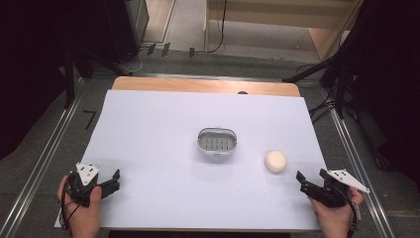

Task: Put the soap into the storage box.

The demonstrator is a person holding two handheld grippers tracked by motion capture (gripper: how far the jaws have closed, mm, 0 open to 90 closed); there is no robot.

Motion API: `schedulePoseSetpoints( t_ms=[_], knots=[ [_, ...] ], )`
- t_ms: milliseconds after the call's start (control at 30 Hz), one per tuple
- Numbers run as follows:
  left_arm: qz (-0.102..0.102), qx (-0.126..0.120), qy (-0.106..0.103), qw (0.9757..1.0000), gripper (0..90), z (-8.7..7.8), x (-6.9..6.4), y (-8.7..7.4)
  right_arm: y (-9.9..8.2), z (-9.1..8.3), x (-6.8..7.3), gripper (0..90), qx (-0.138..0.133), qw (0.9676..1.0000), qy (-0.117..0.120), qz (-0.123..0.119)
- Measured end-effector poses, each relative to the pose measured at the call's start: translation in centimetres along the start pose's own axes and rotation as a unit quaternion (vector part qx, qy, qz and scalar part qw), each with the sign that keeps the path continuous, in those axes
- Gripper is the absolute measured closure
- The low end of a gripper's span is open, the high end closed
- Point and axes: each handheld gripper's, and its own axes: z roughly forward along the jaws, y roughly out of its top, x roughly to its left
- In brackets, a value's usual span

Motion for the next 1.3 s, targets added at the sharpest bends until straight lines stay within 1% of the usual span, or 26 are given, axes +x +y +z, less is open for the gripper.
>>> schedulePoseSetpoints(
  t_ms=[167, 233, 300, 367, 467, 567, 633, 767, 867, 933, 1000, 1133, 1167, 1267, 1300],
  knots=[
    [0.0, -0.001, 0.001, 1.0, 14.3, 0.0, 0.0, 0.0, 0.4, 0.2, 0.3, 13.0, -0.001, 1.0, 0.006, 0.0],
    [0.0, -0.001, 0.001, 1.0, 14.3, 0.0, 0.0, 0.0, 0.5, 0.2, 0.5, 13.1, 0.001, 0.9999, 0.006, 0.008],
    [0.0, -0.002, 0.001, 1.0, 14.3, 0.0, 0.0, 0.0, 0.6, 0.2, 0.6, 13.0, 0.001, 0.9999, 0.007, 0.01],
    [0.001, -0.001, 0.002, 1.0, 14.3, 0.0, 0.0, 0.0, 0.7, 0.4, 0.9, 13.1, 0.005, 1.0, 0.008, 0.002],
    [0.0, -0.002, 0.002, 1.0, 14.3, 0.0, 0.0, 0.0, 0.9, 0.6, 1.2, 13.0, 0.011, 0.9998, 0.014, 0.005],
    [0.0, -0.002, 0.001, 1.0, 14.3, 0.0, 0.0, 0.0, 1.1, 0.7, 1.5, 12.9, 0.015, 0.9998, 0.016, 0.005],
    [0.001, -0.002, 0.001, 1.0, 14.3, -0.1, 0.0, 0.0, 1.3, 1.0, 2.0, 12.8, 0.016, 0.9996, 0.022, 0.003],
    [0.002, -0.002, 0.001, 1.0, 14.3, -0.1, -0.1, 0.0, 1.5, 1.3, 2.5, 12.2, 0.022, 0.9994, 0.025, 0.001],
    [0.001, -0.002, 0.001, 1.0, 14.3, 0.0, 0.0, 0.0, 1.5, 1.5, 2.7, 11.7, 0.026, 0.9994, 0.023, 0.001],
    [0.001, -0.002, 0.001, 1.0, 14.3, 0.0, 0.0, 0.0, 1.7, 1.8, 2.9, 10.6, 0.028, 0.9993, 0.024, -0.008],
    [0.001, -0.002, 0.001, 1.0, 14.3, -0.1, 0.0, 0.0, 1.7, 2.0, 3.1, 10.1, 0.031, 0.9992, 0.025, -0.006],
    [-0.001, -0.005, 0.001, 1.0, 14.4, -0.1, 0.0, 0.0, 1.7, 2.3, 3.4, 9.4, 0.036, 0.999, 0.026, -0.01],
    [-0.001, -0.003, 0.002, 1.0, 14.4, 0.0, 0.0, 0.0, 1.8, 2.4, 3.5, 9.1, 0.038, 0.9988, 0.03, -0.008],
    [0.004, -0.002, 0.004, 1.0, 14.4, 0.0, -0.1, 0.0, 2.4, 2.5, 3.7, 8.0, 0.038, 0.998, 0.049, 0.01],
    [0.005, -0.002, 0.005, 1.0, 14.4, -0.1, -0.1, 0.0, 2.5, 2.6, 3.9, 7.5, 0.039, 0.9978, 0.053, 0.006]
  ],
)
